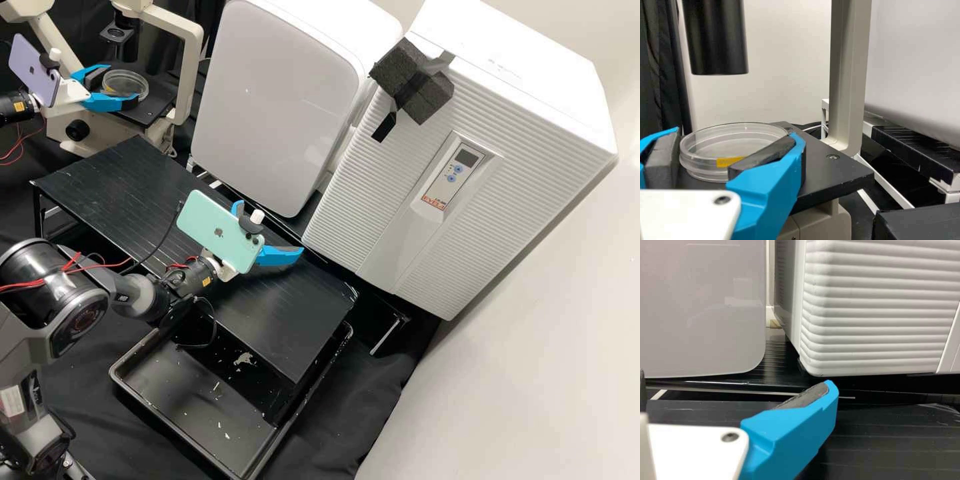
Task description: Place the petri dish on the bench
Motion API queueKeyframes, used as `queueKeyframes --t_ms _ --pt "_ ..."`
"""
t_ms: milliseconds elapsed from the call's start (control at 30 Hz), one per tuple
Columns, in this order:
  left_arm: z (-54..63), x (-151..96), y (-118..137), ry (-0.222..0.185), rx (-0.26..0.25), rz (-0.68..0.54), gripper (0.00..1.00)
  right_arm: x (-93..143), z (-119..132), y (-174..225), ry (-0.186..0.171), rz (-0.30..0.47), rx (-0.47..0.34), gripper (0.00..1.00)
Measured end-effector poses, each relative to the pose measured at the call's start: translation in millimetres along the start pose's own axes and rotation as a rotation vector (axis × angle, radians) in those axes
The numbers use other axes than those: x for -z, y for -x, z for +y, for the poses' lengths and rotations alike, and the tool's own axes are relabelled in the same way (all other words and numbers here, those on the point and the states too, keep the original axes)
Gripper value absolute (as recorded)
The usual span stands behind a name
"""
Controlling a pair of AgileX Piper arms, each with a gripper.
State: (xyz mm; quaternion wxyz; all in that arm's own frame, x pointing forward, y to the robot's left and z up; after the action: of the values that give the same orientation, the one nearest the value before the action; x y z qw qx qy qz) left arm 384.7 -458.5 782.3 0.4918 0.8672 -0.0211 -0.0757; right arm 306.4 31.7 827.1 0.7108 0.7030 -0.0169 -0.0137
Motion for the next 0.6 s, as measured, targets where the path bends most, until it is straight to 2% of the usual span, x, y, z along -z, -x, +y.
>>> queueKeyframes --t_ms 400,600 --pt "-3.8 0 5 0.021 0.004 -0.002 0.00 0 0 0 0.000 0.000 0.000 1.00" --pt "1.6 -4 25 0.044 0.009 -0.011 0.00 0 0 0 0.000 0.000 0.000 1.00"
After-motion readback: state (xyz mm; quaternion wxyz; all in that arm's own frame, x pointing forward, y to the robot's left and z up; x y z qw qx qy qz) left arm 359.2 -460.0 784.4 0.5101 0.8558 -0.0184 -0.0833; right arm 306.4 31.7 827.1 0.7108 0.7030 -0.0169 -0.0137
